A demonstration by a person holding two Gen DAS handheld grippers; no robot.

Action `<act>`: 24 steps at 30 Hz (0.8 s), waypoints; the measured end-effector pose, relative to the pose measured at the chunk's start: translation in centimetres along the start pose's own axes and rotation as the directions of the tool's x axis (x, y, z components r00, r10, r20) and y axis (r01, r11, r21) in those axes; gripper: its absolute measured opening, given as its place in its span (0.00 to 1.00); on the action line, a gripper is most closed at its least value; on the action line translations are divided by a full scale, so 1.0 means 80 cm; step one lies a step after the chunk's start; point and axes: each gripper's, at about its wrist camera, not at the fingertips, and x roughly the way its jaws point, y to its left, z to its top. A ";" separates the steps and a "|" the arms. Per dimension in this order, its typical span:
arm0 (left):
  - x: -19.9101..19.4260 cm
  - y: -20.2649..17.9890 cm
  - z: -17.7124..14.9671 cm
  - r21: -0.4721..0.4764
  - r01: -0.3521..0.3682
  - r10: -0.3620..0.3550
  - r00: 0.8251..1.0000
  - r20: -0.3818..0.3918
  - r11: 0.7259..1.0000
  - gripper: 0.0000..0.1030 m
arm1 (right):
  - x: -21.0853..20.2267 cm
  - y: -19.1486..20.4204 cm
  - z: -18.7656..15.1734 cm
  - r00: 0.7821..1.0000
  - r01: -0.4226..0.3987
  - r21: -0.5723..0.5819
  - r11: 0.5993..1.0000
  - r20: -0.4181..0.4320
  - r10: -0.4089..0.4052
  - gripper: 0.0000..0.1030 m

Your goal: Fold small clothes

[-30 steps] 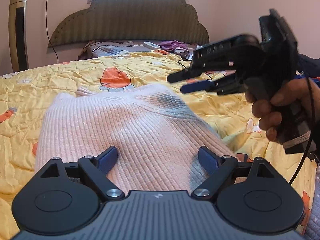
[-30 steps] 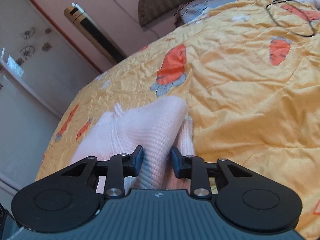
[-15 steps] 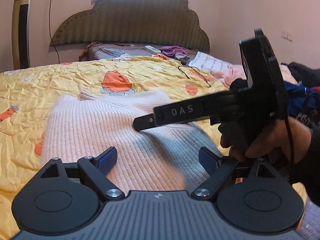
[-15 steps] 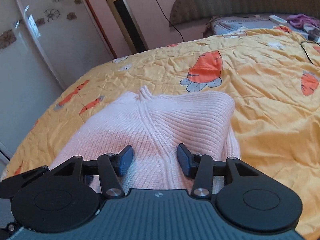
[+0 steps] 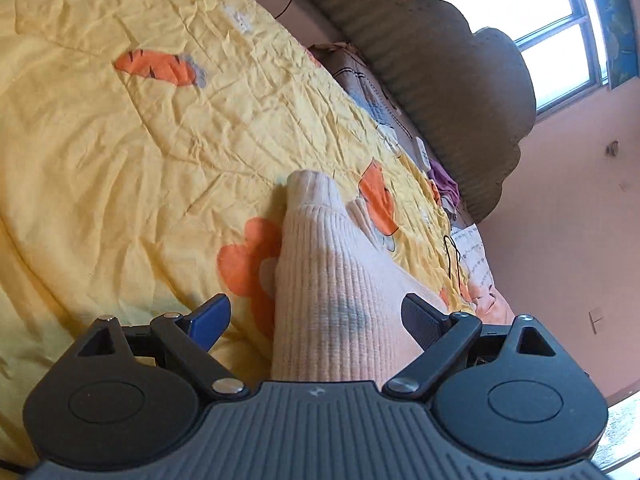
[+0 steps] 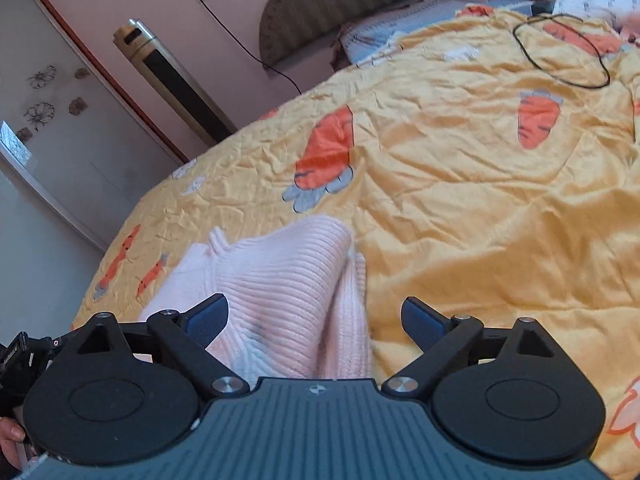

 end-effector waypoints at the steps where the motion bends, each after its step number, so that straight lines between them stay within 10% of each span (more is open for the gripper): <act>1: 0.006 -0.002 0.000 0.004 0.010 -0.010 1.000 -0.011 1.000 0.90 | 0.010 -0.004 -0.005 1.000 -0.007 0.012 1.000 -0.019 0.007 0.91; 8: 0.074 -0.020 0.001 0.057 0.006 0.002 0.990 -0.138 0.998 0.87 | 0.056 -0.003 -0.010 0.992 -0.079 0.051 0.996 -0.097 0.084 0.90; 15: 0.073 -0.046 0.001 0.189 -0.046 0.071 0.990 -0.123 0.981 0.51 | 0.065 0.007 -0.017 0.982 -0.150 0.029 0.988 -0.115 0.153 0.73; 24: 0.032 -0.061 0.076 0.245 -0.115 0.118 0.993 0.002 0.963 0.48 | 0.060 0.054 0.020 0.959 -0.281 0.064 0.958 -0.015 0.282 0.48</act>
